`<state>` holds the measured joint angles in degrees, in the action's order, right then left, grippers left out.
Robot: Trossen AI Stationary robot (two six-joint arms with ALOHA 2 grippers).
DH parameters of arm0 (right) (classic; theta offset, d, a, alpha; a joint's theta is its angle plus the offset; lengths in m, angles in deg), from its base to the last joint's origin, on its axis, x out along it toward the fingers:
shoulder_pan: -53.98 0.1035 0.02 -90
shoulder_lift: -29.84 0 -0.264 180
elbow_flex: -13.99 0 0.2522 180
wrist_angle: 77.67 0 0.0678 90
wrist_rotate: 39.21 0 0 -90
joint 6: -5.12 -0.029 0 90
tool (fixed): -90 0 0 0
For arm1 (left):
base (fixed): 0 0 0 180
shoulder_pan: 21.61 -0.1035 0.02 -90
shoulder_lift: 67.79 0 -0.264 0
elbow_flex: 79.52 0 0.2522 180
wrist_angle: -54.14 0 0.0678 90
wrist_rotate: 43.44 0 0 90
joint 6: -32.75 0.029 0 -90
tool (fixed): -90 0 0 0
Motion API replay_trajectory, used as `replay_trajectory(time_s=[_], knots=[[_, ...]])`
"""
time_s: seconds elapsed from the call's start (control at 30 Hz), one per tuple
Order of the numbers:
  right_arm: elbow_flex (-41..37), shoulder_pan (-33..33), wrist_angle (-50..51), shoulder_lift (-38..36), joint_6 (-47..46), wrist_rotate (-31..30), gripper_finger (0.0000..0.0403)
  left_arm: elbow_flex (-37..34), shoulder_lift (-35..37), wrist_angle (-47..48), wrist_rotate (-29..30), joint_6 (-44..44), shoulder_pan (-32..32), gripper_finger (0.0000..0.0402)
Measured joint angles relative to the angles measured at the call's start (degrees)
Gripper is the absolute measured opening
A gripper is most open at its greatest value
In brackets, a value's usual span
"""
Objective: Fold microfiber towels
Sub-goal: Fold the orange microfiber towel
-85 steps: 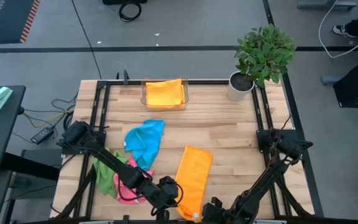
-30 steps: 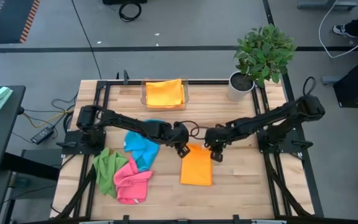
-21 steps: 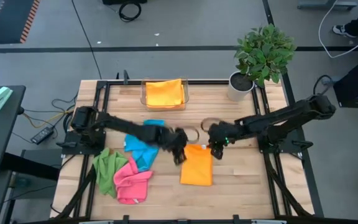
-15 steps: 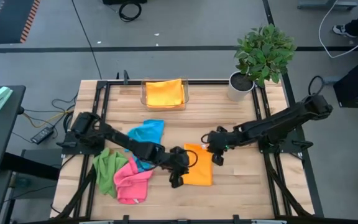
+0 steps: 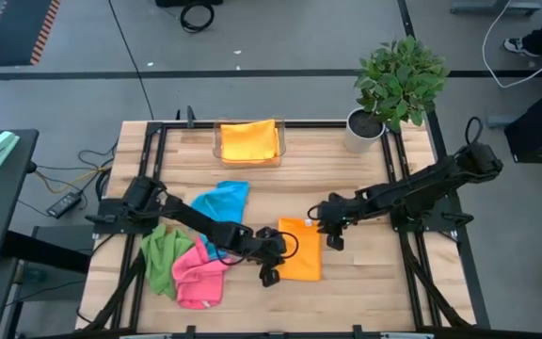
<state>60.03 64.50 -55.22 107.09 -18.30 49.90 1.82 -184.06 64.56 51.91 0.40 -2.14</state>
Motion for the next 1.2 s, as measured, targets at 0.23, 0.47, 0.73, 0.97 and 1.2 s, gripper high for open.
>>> replay_trajectory(time_s=[0.23,0.47,0.73,0.97,1.2], knots=[[0.0,-1.4,0.3,0.0,2.1,-1.6,0.0117,0.1,-0.2,-0.7,-0.1,-0.1,0.0,0.0012],[-0.7,-2.0,-1.3,0.0,2.4,0.3,0.0115,0.1,-0.2,-0.5,-0.1,-0.2,-0.1,0.0018],[-5.5,-2.2,-5.8,0.0,-0.6,1.0,0.0115,0.1,-0.2,-0.5,-0.1,-0.1,-0.1,0.0006],[-5.5,-2.2,-8.2,0.0,-0.6,0.9,0.0115,0.1,-0.2,-0.5,-0.1,-0.1,-0.7,0.002],[-5.5,-2.4,-7.3,0.0,-1.7,0.9,0.006,0.1,-0.2,-0.5,-0.1,-0.1,-0.7,0.0011]])
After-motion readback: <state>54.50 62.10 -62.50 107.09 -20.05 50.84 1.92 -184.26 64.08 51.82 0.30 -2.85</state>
